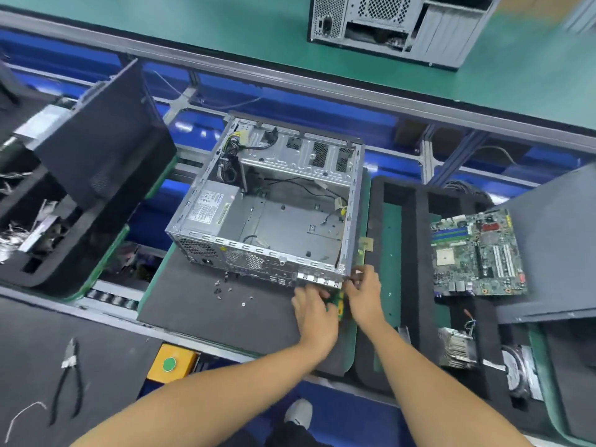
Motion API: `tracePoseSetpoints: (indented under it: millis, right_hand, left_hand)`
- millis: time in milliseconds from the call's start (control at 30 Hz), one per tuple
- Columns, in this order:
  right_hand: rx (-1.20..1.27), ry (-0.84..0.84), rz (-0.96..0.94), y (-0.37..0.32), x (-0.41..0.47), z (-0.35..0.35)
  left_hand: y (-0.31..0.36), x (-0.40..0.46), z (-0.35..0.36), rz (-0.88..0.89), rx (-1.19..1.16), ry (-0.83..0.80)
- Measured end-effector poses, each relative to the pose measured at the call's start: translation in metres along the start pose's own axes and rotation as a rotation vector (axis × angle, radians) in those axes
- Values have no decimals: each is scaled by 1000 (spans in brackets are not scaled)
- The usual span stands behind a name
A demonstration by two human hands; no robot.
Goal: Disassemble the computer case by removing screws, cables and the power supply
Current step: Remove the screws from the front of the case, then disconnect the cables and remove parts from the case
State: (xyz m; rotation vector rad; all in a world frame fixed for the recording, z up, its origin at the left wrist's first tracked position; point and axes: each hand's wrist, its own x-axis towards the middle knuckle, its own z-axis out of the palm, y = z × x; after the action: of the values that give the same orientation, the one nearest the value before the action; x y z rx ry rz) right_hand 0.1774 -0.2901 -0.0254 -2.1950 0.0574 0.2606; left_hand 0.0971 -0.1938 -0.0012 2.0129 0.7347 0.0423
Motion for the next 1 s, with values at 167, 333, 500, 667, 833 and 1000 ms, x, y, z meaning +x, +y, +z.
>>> tracePoseSetpoints:
  millis: [167, 333, 500, 667, 833, 1000]
  right_hand:
    - [119, 115, -96, -34, 8, -14]
    - [259, 183, -150, -95, 41, -24]
    - [79, 171, -70, -136, 73, -14]
    - [-350, 135, 120, -149, 85, 6]
    - [-516, 214, 93, -142, 85, 12]
    - [-552, 208, 67, -144, 81, 10]
  left_hand:
    - [18, -13, -54, 98, -248, 298]
    - [45, 50, -133, 618, -102, 297]
    - [60, 189, -219, 780, 601, 113]
    - [35, 230, -228, 596, 944, -80]
    - [15, 234, -215, 677, 938, 5]
    - [7, 239, -213, 758, 749, 105]
